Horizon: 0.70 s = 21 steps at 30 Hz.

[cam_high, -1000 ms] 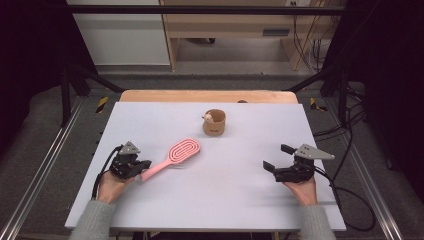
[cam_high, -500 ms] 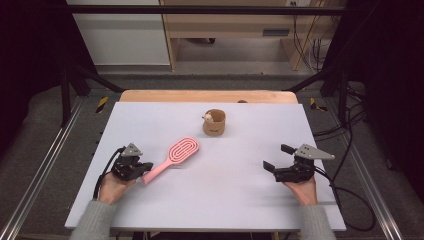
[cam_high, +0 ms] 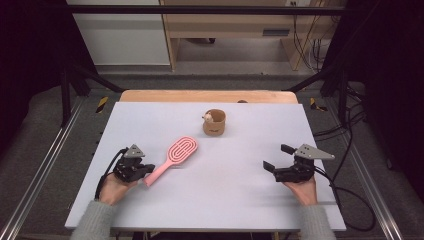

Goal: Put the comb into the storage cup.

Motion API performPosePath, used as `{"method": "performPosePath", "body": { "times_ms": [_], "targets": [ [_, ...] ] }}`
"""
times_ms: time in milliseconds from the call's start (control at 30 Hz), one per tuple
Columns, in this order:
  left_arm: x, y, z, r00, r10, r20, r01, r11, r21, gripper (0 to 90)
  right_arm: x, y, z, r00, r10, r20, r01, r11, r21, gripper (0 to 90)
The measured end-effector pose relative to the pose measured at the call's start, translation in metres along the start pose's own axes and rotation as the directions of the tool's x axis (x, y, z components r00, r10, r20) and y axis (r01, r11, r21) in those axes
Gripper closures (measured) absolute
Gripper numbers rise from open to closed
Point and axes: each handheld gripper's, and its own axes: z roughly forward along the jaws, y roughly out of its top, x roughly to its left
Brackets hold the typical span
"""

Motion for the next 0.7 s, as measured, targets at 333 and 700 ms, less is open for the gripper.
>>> {"method": "performPosePath", "body": {
  "times_ms": [333,700],
  "targets": [
    [0.002,-0.001,0.000,0.9996,-0.003,-0.027,0.003,1.0000,0.003,89.5,0.000,0.000,0.000,1.0000,0.002,-0.001,-0.002,1.000,0.002,0.3],
    [0.009,0.000,-0.017,0.9963,-0.047,-0.072,0.041,0.9955,-0.086,87.1,0.000,0.000,0.000,1.0000,0.002,0.000,-0.002,1.000,0.001,0.4]
  ]
}}
